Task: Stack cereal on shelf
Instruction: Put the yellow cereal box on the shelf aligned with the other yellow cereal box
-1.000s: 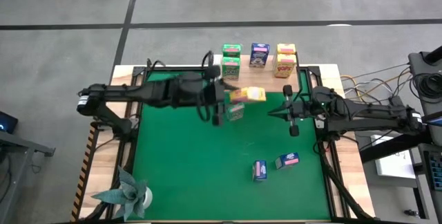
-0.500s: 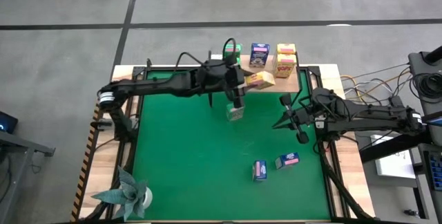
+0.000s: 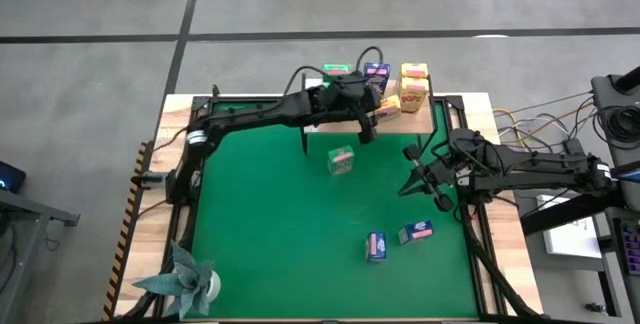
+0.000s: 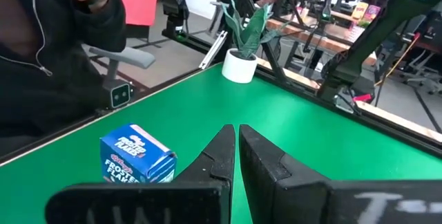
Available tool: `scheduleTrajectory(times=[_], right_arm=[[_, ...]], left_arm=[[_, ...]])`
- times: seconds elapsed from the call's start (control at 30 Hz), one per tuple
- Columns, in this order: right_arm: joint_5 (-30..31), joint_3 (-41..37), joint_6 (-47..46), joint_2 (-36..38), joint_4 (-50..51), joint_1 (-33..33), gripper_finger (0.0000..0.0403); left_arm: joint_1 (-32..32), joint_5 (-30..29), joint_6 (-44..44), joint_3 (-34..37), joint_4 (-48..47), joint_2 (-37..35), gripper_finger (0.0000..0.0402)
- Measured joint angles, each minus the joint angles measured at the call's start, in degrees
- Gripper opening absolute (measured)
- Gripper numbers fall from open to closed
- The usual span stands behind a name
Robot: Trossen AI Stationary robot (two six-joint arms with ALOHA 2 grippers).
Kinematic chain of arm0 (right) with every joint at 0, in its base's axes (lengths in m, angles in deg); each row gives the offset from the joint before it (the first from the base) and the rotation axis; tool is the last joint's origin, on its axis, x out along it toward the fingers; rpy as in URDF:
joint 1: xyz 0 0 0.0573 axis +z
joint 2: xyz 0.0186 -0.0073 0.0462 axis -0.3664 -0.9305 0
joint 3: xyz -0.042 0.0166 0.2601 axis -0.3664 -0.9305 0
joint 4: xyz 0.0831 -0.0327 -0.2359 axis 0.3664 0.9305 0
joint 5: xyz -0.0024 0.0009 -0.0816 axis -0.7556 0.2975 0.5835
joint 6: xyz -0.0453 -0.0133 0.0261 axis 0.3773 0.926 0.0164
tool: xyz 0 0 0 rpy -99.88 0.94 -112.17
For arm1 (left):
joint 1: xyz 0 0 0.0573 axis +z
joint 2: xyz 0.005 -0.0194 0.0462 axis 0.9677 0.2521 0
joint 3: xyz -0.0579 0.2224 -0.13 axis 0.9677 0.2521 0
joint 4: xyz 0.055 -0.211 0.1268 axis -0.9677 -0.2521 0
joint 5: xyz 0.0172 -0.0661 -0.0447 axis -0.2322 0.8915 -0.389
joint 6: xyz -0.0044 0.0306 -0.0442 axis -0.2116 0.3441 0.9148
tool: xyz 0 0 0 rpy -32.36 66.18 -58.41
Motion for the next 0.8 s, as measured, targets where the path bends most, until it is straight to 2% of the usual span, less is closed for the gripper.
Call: scheduleTrajectory(times=[0.2, 0.33, 0.67, 0.8], right_arm=[[0.02, -0.29, 0.04, -0.02, -0.02, 0.00, 0.0013], [0.02, -0.31, -0.04, -0.02, -0.02, 0.00, 0.0013], [0.02, -0.35, -1.03, -0.04, -0.19, 0.00, 0.0013], [0.04, -0.35, -1.08, -0.04, -0.62, 0.00, 0.0013]], left_arm=[[-0.04, 0.04, -0.27, -9.67, -7.07, 5.77, 0.0169], [-0.02, 0.06, -0.48, -13.38, -8.95, 8.13, 0.0169], [0.81, 0.10, 0.55, -13.84, -9.19, 8.48, 0.0171], [1.11, 0.63, 0.25, -13.75, -10.11, 8.53, 0.0189]])
